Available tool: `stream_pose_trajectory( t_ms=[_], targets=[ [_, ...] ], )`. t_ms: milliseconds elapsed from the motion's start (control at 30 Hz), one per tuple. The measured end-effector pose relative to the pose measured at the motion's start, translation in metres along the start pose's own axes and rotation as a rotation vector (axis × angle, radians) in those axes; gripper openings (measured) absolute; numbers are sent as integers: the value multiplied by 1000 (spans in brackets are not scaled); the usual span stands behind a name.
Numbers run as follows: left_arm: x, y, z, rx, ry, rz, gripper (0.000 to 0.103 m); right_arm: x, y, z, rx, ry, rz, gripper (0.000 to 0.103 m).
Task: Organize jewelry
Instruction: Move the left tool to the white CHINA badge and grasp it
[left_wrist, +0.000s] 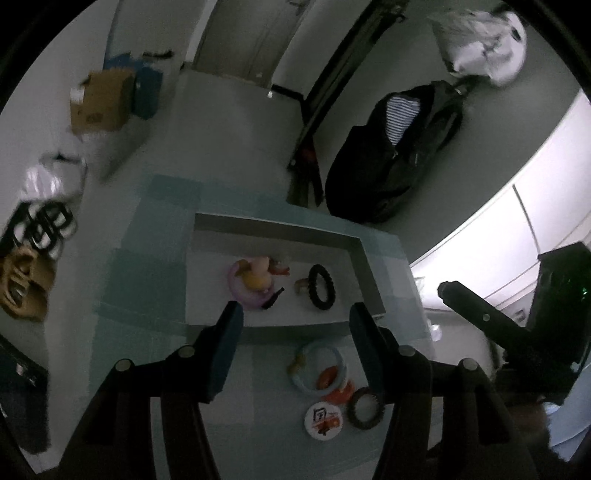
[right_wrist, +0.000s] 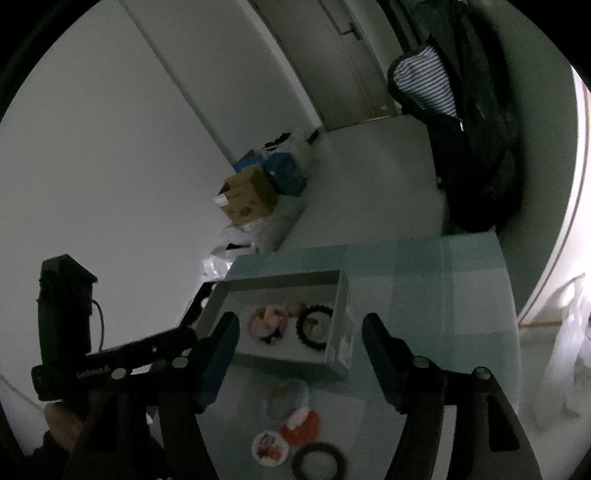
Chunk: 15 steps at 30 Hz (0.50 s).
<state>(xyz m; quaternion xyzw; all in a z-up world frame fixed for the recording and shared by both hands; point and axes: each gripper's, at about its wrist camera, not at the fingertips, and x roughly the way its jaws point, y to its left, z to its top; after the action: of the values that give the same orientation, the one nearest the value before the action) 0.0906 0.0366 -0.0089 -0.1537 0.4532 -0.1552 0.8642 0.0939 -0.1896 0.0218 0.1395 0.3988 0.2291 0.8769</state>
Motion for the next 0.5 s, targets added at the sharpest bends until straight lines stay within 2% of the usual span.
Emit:
stream_pose_trajectory(
  t_ms=[67, 167, 400, 500],
  targets=[
    [-4, -6, -5, 32, -30, 38, 56, -4, 1, -6, -10, 8, -3, 72],
    [-6, -10, -15, 65, -38, 67, 65, -8, 1, -17, -18, 37, -18, 72],
    [-5, -17, -35, 121, -15, 104, 65, -20, 1, -36, -25, 60, -46, 81],
    [-10, -25, -44, 182, -55, 120, 65, -25, 1, -44, -34, 76, -52, 81]
  ],
)
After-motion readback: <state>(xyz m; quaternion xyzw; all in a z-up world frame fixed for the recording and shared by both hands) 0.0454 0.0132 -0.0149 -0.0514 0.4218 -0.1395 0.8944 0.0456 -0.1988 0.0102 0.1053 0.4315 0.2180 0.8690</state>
